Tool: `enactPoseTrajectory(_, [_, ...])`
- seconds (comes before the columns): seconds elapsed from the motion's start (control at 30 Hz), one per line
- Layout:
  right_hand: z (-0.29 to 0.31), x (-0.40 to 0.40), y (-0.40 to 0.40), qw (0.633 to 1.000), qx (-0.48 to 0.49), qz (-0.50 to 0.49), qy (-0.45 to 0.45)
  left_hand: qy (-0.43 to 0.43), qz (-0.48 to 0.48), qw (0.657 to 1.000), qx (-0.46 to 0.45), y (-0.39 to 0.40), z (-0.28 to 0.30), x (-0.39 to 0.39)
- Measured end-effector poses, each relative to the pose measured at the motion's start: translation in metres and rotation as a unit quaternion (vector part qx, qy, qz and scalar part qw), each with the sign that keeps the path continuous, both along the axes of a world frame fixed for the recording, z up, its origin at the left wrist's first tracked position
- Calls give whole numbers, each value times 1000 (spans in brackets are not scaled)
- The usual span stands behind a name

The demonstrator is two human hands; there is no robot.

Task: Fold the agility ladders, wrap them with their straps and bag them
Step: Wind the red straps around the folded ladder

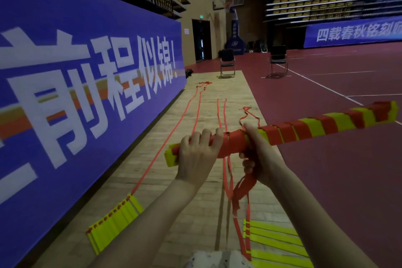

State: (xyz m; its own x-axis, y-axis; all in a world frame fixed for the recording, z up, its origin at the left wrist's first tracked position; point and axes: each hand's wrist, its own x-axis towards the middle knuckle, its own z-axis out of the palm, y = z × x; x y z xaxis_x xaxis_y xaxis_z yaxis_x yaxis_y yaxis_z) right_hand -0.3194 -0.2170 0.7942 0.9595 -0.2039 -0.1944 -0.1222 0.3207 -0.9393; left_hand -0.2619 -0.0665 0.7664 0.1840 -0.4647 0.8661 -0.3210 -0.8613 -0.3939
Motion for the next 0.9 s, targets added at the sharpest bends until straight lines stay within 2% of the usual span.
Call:
enactPoseTrajectory(0.17, [0,-1,19,993,-98,-47,-48,98,37,993,-63,-4,-3,2])
enactPoseTrajectory(0.27, [9,4,21,987,-106,-83,-82,51,47,995,-71,-6,0,3])
enactPoseTrajectory(0.33, [13,9,23,987,-92,-109,-69,0,52,997,-52,-6,3,2])
enactPoseTrajectory(0.4, [13,14,22,989,-53,-128,-46,6,52,998,-26,-7,6,-2])
enactPoseTrajectory(0.43, [11,16,20,991,-30,-124,-44,41,47,998,-19,-7,10,-8])
enactPoseTrajectory(0.5, [5,15,13,994,-21,-96,-54,203,27,978,-32,-7,20,-21])
enactPoseTrajectory(0.53, [-1,14,8,995,-32,-73,-66,309,19,951,-27,-5,29,-22])
enactPoseTrajectory(0.57, [-5,12,5,994,-46,-48,-82,435,8,900,-13,-2,42,-18])
enactPoseTrajectory(0.6, [-9,11,2,993,-62,-22,-99,585,-36,810,-18,2,54,-12])
enactPoseTrajectory(0.63, [-11,9,1,990,-80,5,-117,717,-99,690,-31,3,63,-6])
enactPoseTrajectory(0.67, [-11,9,-1,986,-100,29,-134,785,-170,594,-52,5,66,-2])
enactPoseTrajectory(0.7, [-9,9,-3,981,-123,47,-145,807,-217,544,-81,7,62,2])
enactPoseTrajectory(0.73, [-6,8,-5,975,-151,61,-150,790,-225,560,-112,6,55,1])
enactPoseTrajectory(0.77, [-2,7,-8,970,-178,69,-151,743,-190,628,-132,3,48,-1])
enactPoseTrajectory(0.83, [-1,5,-12,966,-201,66,-150,593,-66,794,-116,-1,34,-5])
enactPoseTrajectory(0.87, [-1,5,-14,969,-191,53,-147,496,-5,863,-93,-1,26,-5])
enactPoseTrajectory(0.9, [-2,5,-15,975,-171,39,-136,395,33,916,-66,-1,21,-4])
